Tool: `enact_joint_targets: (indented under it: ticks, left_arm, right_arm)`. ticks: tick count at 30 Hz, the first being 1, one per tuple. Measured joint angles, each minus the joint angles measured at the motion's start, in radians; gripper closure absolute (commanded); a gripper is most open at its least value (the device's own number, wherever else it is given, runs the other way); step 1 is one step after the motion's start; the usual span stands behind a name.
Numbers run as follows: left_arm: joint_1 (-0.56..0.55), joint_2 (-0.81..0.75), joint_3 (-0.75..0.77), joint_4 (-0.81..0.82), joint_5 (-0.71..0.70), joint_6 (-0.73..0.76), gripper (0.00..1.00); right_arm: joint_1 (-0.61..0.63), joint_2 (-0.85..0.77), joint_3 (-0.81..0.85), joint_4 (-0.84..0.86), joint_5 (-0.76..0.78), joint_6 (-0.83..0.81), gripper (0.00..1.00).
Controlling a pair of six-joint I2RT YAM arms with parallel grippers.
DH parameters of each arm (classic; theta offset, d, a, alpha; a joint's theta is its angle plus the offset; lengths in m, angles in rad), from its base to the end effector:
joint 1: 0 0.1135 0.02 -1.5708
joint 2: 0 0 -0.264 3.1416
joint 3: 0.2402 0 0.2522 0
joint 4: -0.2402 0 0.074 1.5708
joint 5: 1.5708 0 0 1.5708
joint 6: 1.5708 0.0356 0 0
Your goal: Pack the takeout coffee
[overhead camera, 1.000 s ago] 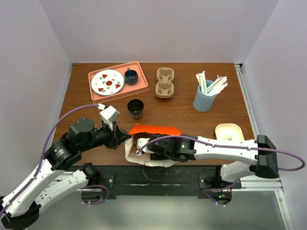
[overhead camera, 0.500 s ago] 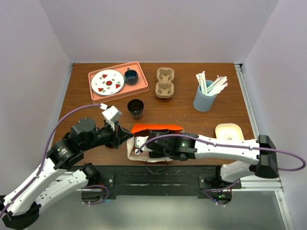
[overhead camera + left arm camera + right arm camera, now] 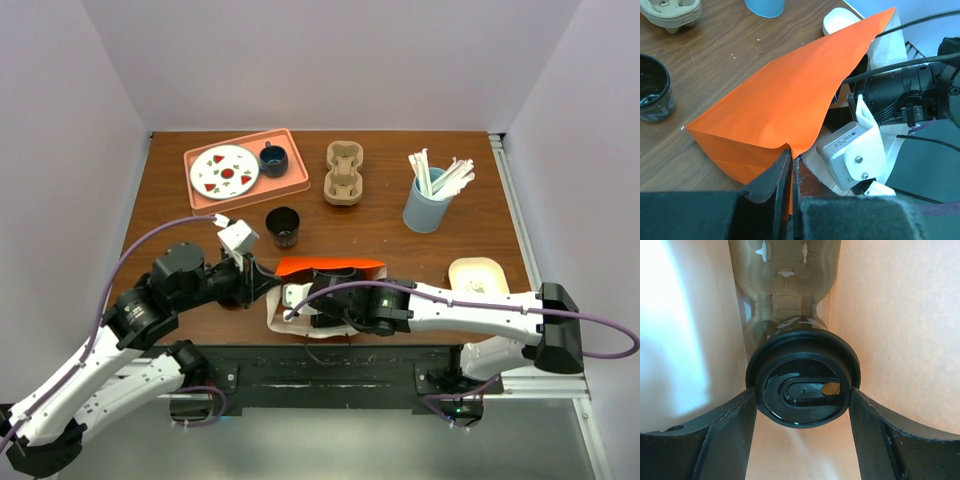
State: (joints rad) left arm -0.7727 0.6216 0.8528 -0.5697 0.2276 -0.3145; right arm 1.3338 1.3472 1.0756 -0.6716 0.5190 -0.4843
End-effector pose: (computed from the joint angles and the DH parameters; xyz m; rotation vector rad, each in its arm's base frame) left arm 0.0893 -0.0983 0.3457 0.6151 1.9212 -0.9331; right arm 0.0818 0.2633 0.2781 -1.7339 1.6079 -0.2548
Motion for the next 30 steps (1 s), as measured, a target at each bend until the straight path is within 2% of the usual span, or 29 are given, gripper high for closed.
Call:
enact_joint_targets:
  ticks: [1,2,3,7,12,14,15,16,30]
  left_arm:
    - [0.0,0.003,0.0,0.0,-0.001,0.003,0.64]
    - [0.0,0.006,0.003,-0.005,-0.007,0.002,0.59]
    - [0.0,0.007,0.006,-0.015,-0.016,0.004,0.56]
    - [0.0,-0.002,0.017,-0.066,-0.04,-0.003,0.56]
    - [0.0,-0.031,0.017,-0.108,-0.056,-0.013,0.68]
    - [0.0,-0.027,0.017,-0.106,-0.061,-0.017,0.8]
    - [0.0,-0.023,0.017,-0.105,-0.063,-0.02,0.96]
    - [0.0,-0.016,0.017,-0.103,-0.064,-0.022,1.0]
    - [0.0,-0.068,-0.034,-0.02,-0.016,-0.008,1.0]
  right_arm:
    - [-0.002,0.0,0.0,0.003,0.0,0.0,0.73]
    - [-0.005,0.001,0.0,0.004,0.0,0.0,0.73]
    - [-0.006,0.001,0.0,0.005,0.0,0.0,0.73]
    - [-0.008,0.002,0.0,0.013,-0.005,0.0,0.73]
    - [-0.008,0.01,0.0,0.03,-0.008,-0.001,0.73]
    - [-0.008,0.01,0.0,0.035,-0.01,-0.003,0.73]
    - [-0.008,0.01,-0.001,0.037,-0.01,-0.004,0.73]
    - [-0.008,0.01,-0.002,0.038,-0.011,-0.005,0.73]
    - [-0.013,0.02,0.047,0.045,-0.026,-0.045,0.74]
